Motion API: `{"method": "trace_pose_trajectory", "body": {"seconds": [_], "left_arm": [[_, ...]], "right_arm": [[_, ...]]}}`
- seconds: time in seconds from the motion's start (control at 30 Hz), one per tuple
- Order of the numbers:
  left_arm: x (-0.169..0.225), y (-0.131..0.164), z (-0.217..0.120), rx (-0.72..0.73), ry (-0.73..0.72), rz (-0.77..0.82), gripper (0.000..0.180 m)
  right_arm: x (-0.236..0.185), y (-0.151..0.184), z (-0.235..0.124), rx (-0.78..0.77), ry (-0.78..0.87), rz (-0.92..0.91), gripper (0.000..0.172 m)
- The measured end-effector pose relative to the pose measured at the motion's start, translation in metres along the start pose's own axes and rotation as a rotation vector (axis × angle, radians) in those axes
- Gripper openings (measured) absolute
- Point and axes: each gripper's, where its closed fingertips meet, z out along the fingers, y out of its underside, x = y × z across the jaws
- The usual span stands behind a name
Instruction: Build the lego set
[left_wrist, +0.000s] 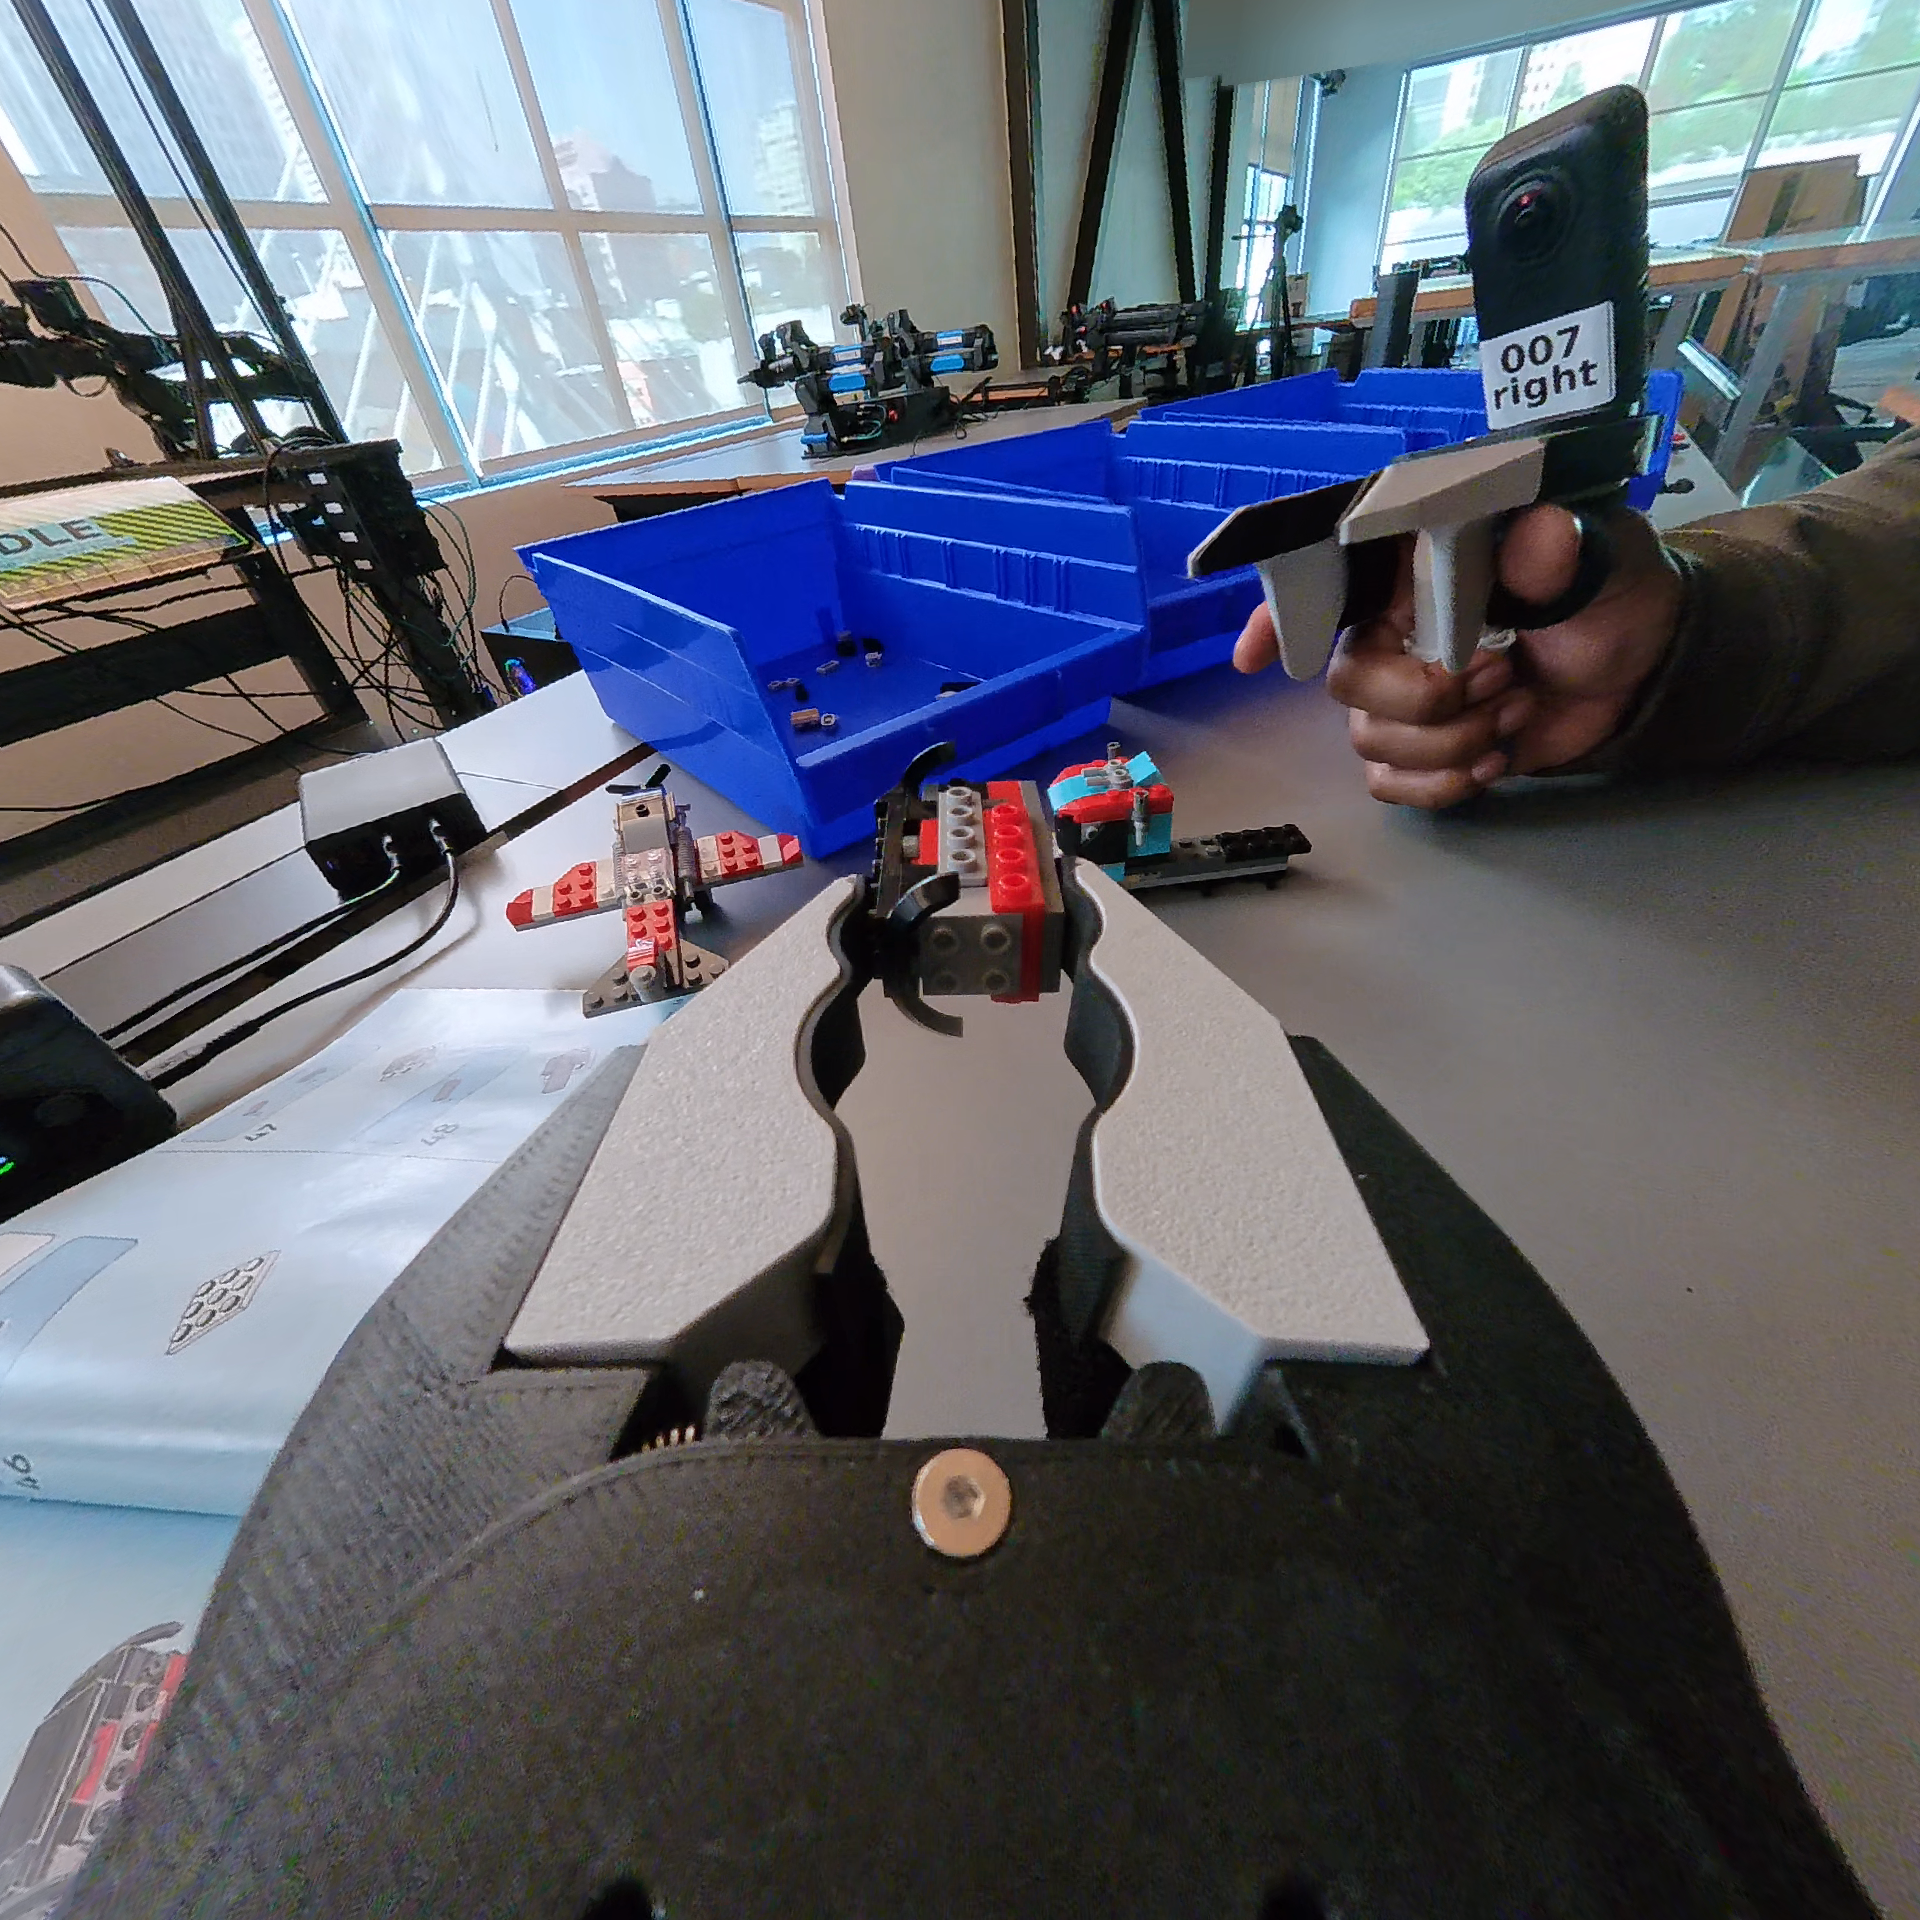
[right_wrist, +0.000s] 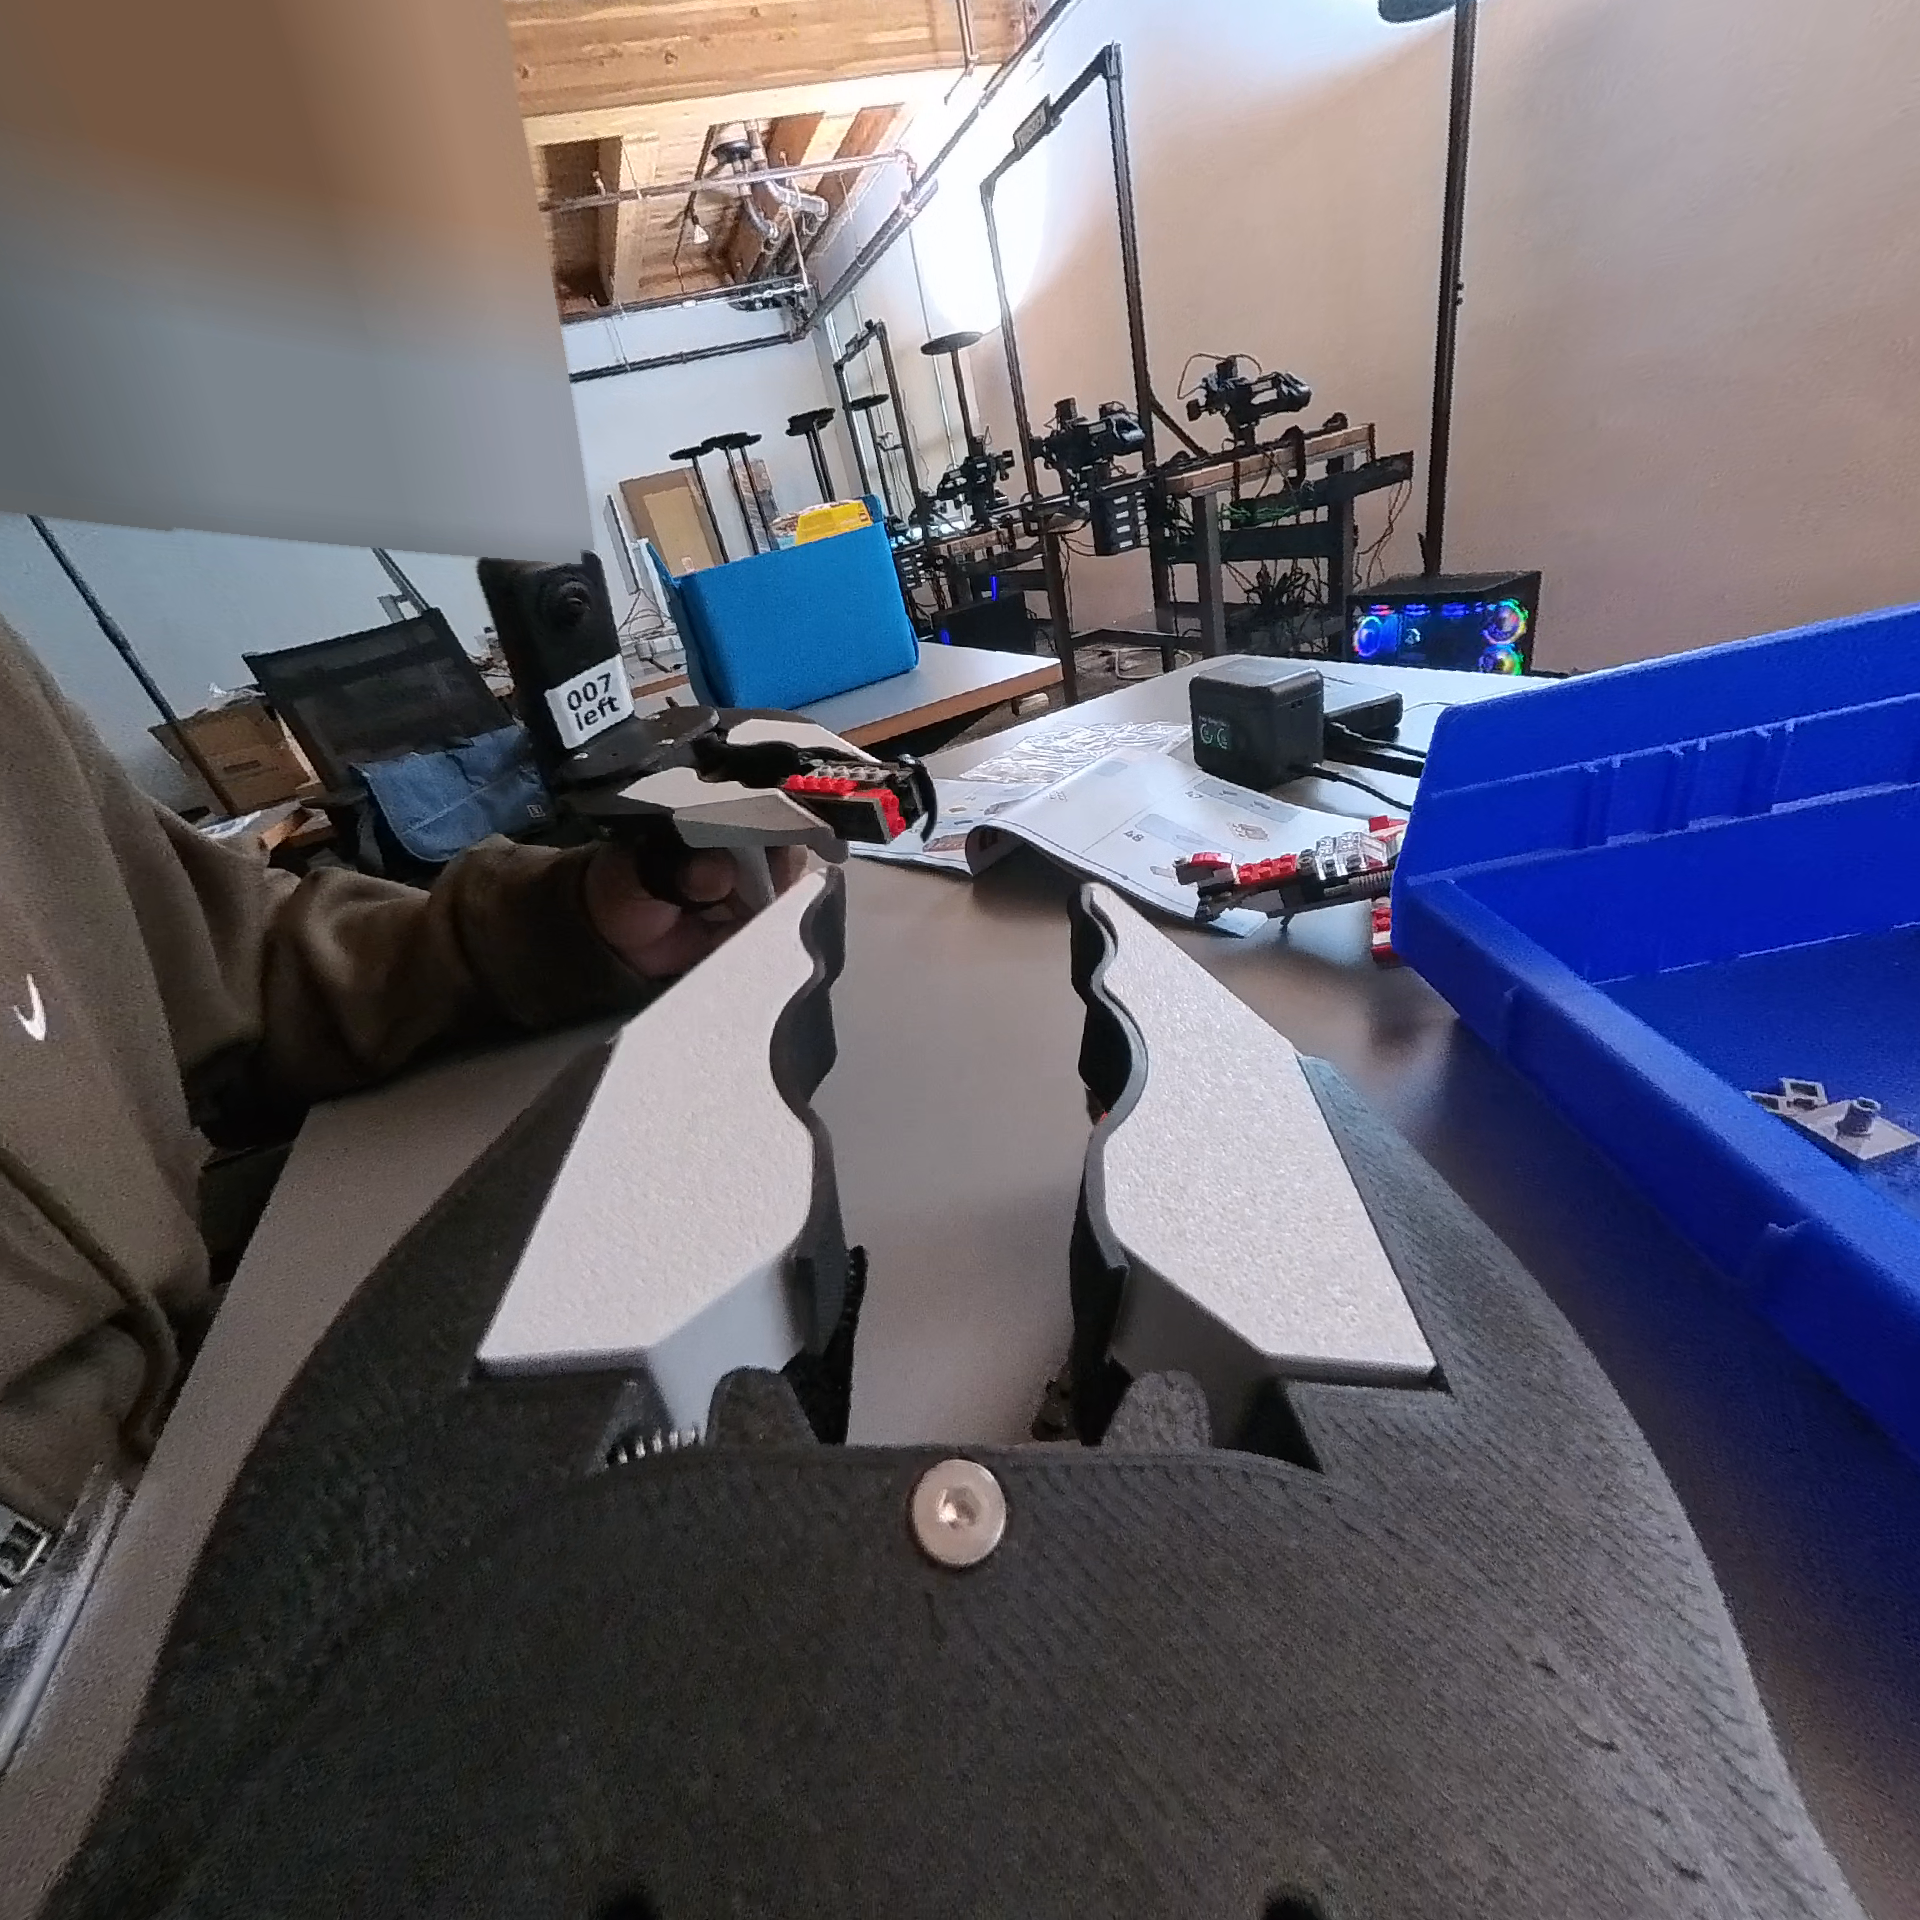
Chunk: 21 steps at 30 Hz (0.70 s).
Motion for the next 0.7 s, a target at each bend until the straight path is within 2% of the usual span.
{"method": "trace_pose_trajectory", "body": {"seconds": [0.33, 0.7], "left_arm": [[-0.010, 0.003, 0.004, -0.027, -0.085, 0.020, 0.035], [-0.011, 0.007, 0.012, -0.069, -0.167, 0.127, 0.035]], "right_arm": [[0.009, 0.002, -0.014, 0.012, -0.016, 0.078, 0.044], [0.022, -0.006, -0.064, 0.025, -0.073, 0.115, 0.044]]}}
